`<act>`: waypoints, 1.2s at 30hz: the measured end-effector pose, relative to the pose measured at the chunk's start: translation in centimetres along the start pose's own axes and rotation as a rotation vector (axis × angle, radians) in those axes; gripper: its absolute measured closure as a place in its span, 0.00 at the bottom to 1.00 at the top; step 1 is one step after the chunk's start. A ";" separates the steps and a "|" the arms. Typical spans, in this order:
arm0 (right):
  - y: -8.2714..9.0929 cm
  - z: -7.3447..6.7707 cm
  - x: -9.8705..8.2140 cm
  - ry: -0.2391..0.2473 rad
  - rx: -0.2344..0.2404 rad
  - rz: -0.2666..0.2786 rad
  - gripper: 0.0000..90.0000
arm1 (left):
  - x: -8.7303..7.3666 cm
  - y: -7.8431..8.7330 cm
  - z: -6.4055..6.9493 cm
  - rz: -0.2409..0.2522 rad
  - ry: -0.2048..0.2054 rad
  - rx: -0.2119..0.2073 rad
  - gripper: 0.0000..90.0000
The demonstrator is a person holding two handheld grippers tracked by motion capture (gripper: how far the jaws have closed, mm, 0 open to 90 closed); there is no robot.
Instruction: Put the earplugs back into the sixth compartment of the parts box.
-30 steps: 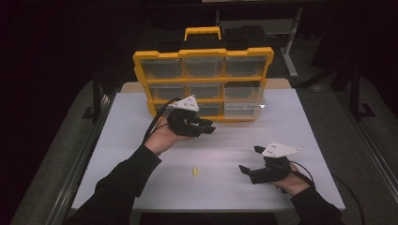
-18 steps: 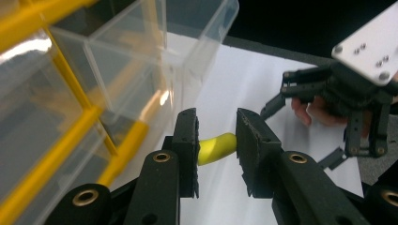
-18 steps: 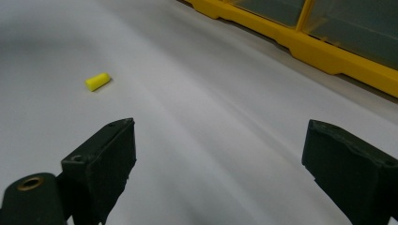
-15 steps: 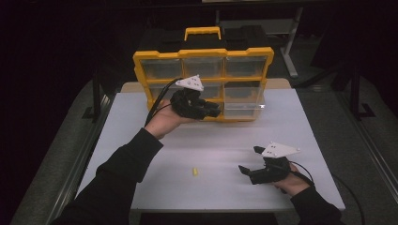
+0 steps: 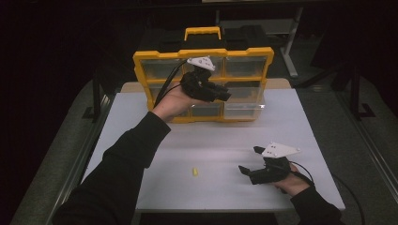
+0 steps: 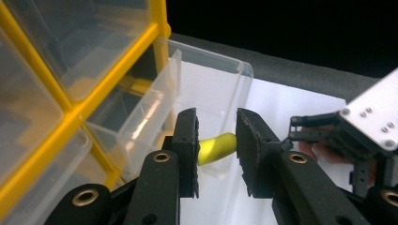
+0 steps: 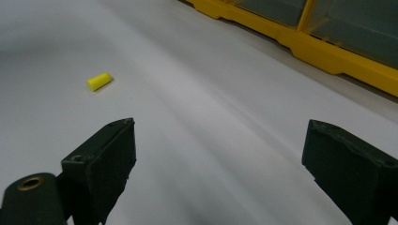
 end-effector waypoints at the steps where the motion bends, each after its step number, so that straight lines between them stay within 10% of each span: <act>1: 0.0 0.0 0.0 -0.001 0.000 0.000 0.10 | 0.2 -0.1 -0.1 -0.002 -0.003 0.001 0.77; 21: 0.1 0.0 0.0 0.004 -0.002 0.004 0.10 | 0.4 -4.8 -1.5 -0.054 0.056 0.019 0.73; 36: 0.1 0.0 0.0 0.005 -0.003 0.002 0.11 | 0.7 -2.9 -1.5 -0.009 0.069 0.022 0.46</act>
Point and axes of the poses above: each handheld gripper's, and its own axes: y roughly backward along the jaws, x roughly out of its top, z roughly to its right, the point moved 7 cm from there along -y, roughly forward along the jaws, and after that the axes turned 13 degrees about y, right-handed, at the moved point
